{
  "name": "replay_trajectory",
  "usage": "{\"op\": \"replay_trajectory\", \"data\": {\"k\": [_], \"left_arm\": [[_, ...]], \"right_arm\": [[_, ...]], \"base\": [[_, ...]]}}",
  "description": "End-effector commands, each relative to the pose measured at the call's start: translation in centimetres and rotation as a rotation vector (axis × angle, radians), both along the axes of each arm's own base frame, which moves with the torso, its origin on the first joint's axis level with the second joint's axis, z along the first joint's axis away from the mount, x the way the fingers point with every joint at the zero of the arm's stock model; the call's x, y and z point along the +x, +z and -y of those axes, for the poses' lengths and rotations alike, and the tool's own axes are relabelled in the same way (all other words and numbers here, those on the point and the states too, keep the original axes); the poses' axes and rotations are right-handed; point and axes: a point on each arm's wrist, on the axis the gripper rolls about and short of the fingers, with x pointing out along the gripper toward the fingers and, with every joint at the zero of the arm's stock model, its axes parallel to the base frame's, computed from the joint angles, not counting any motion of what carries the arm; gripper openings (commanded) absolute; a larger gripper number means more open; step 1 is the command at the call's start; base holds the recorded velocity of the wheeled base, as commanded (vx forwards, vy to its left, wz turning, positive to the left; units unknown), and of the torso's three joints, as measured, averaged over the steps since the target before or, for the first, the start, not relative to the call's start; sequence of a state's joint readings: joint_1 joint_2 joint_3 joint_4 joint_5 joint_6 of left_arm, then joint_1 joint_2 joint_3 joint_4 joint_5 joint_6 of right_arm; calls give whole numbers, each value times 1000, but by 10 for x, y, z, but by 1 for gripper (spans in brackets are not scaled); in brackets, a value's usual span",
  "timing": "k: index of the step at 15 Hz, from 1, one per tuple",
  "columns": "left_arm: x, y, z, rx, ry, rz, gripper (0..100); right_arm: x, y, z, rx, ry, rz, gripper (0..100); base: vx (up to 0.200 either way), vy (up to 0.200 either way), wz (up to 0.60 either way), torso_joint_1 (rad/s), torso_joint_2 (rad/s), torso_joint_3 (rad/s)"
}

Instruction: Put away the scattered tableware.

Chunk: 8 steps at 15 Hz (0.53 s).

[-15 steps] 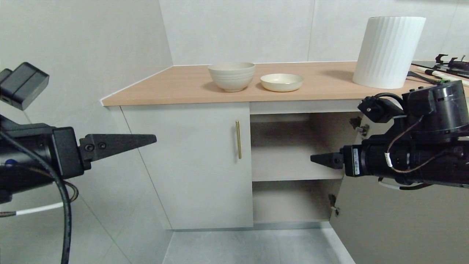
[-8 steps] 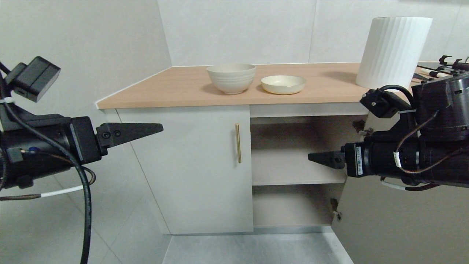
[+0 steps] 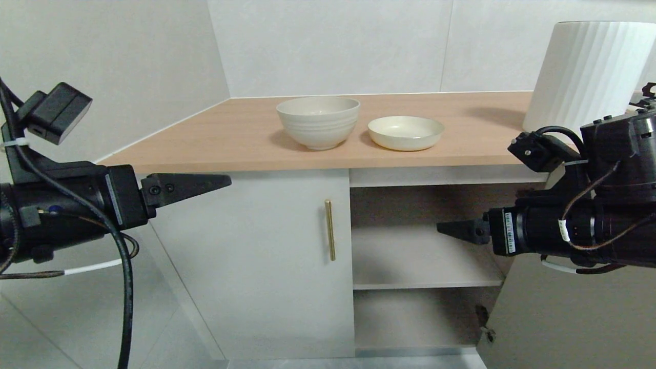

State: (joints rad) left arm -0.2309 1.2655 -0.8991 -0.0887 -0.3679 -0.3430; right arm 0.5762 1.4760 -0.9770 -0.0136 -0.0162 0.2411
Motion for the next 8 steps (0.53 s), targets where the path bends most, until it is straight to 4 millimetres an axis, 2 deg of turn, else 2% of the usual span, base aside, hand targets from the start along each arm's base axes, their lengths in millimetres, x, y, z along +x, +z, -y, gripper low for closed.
{"op": "replay_trajectory", "data": {"k": [1,8], "left_arm": [[1,-1,0,1,-1,-6,100],[0,-1,1,1,-4,-5,100]], "right_arm": [[0,0,0,-1,-1,1,100],[0,-4,0,-23,14,0,100]], "base": [[200,0,0,2,2,7],[0,0,0,0,0,0]]}}
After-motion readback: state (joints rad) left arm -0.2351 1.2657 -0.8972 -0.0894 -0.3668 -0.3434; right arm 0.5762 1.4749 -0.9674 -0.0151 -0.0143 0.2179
